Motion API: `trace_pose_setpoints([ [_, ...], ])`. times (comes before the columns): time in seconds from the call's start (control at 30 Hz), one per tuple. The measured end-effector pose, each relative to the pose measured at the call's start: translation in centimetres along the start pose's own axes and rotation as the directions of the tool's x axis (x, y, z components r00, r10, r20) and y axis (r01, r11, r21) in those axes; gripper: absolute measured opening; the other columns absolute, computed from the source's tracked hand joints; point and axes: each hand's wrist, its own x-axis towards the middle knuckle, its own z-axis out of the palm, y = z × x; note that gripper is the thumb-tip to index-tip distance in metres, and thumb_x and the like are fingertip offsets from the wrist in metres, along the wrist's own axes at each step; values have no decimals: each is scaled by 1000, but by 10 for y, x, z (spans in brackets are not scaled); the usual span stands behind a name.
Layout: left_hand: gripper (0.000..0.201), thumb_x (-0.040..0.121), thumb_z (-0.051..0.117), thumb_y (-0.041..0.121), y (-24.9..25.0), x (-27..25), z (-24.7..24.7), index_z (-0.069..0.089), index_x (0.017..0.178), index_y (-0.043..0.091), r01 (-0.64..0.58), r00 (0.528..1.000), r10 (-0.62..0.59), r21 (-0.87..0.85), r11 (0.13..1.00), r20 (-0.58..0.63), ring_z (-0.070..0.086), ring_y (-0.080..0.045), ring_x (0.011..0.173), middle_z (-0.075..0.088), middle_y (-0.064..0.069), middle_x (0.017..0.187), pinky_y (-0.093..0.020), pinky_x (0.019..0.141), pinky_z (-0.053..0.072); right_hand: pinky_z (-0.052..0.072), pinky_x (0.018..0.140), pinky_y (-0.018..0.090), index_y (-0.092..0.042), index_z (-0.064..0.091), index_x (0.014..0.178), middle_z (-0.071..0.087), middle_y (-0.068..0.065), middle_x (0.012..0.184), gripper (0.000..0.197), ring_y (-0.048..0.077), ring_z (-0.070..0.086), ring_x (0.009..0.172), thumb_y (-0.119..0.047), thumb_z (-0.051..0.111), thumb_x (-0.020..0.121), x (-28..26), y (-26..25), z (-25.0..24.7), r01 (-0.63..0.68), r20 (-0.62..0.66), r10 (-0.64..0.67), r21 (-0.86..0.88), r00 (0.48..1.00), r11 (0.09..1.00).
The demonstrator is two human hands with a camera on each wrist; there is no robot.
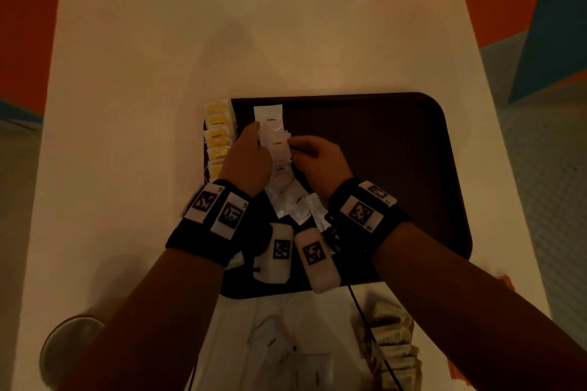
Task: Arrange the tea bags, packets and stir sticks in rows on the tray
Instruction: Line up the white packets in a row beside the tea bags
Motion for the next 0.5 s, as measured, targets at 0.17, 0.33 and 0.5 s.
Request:
trace_pose_setpoints([
  [0.17, 42, 87, 37, 1, -2, 4, -5, 48, 126, 13, -41, 999, 39, -84, 996, -21, 53, -22, 115, 55, -6, 127, -44, 98, 47, 48, 98, 37, -3, 57, 119, 60, 16, 123, 31, 24, 58, 112, 0, 50, 88, 4, -5, 4, -10, -20, 12, 83, 1000, 997],
  [0.33, 42, 95, 35, 3, 4, 4, -7, 33, 137, 3, -82, 995, 77, -77, 994, -66, 38, -11, 123, 39, 3, 133, -19, 104, 31, 45, 98, 30, 1, 53, 121, 55, 18, 128, 36, 24, 53, 119, 9, 47, 87, 2, -11, 3, 51, 22, -53, 96, 998, 994],
  [0.5, 47, 96, 33, 5, 1, 4, -7, 22, 142, 7, -68, 997, 70, -94, 993, 17, 31, -23, 136, 32, -10, 147, -22, 110, 27, 42, 91, 13, 4, 53, 121, 54, 19, 129, 37, 20, 51, 119, 14, 45, 86, -2, -11, -1, 91, 37, -94, 65, 995, 994],
])
